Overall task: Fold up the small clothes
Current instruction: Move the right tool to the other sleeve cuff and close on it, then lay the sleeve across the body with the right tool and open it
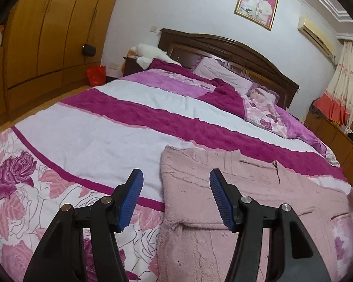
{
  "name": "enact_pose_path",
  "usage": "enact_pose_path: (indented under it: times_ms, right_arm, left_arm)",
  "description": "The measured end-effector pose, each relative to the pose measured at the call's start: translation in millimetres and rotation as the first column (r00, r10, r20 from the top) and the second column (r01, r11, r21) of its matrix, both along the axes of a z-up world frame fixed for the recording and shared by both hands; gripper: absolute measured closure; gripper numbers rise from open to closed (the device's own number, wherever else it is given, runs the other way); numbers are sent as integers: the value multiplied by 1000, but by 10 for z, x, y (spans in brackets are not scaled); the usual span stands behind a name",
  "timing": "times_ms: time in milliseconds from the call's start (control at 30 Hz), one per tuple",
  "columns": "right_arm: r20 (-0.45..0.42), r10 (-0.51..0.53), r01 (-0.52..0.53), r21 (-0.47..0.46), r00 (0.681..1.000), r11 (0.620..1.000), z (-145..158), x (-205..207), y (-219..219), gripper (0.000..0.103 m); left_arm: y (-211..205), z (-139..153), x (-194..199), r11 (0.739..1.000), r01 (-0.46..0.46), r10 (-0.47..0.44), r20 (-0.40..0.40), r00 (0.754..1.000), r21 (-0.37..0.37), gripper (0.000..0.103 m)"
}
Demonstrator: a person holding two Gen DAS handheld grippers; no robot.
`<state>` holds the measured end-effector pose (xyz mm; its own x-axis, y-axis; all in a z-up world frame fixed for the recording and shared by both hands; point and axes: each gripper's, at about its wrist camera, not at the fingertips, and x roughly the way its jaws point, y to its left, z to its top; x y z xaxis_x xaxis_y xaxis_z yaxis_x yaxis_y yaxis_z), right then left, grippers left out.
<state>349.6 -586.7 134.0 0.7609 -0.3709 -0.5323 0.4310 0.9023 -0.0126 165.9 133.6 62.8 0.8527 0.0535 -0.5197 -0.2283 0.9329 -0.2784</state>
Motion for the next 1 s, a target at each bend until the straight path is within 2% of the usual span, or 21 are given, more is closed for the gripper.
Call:
enact_pose_path:
  times_ms: [133,233,300,467,600,733,900,1000]
  right_arm:
    - [29,59,-60,15,998,998,80,4,529,96]
    - [75,90,-94,57,993,994,130,35,844,96]
    - [86,106,-113,78,991,991,113,90,1081,96]
    - [105,153,-161,75,983,984,2,249,1748,96]
    - [171,223,-239,77,960,968,27,273,2339,96]
    - [202,291,-311,75,935,947,-46,268,2941,96]
    - [197,371,-388,52,907,920,-329,197,3653,96]
    - [164,443,-444,-31,882,895,-484,156,4085,96]
  left_arm:
    - [56,9,-23,999,29,-28,-39,999,26,67]
    - [172,-29,-19,1000,19,-20,-46,999,-12,67]
    - [258,-78,20,999,22,-26,-78,997,-44,67]
    - [393,-171,7,996,12,-21,-108,994,-83,67]
    - [450,-239,15,997,-6,-5,-142,990,-76,67]
    - [480,-265,9,994,-12,-5,-151,989,-109,67]
    - [379,-295,46,998,10,-21,-173,985,-67,67]
    - [312,-266,46,1000,23,-26,-170,985,-20,67]
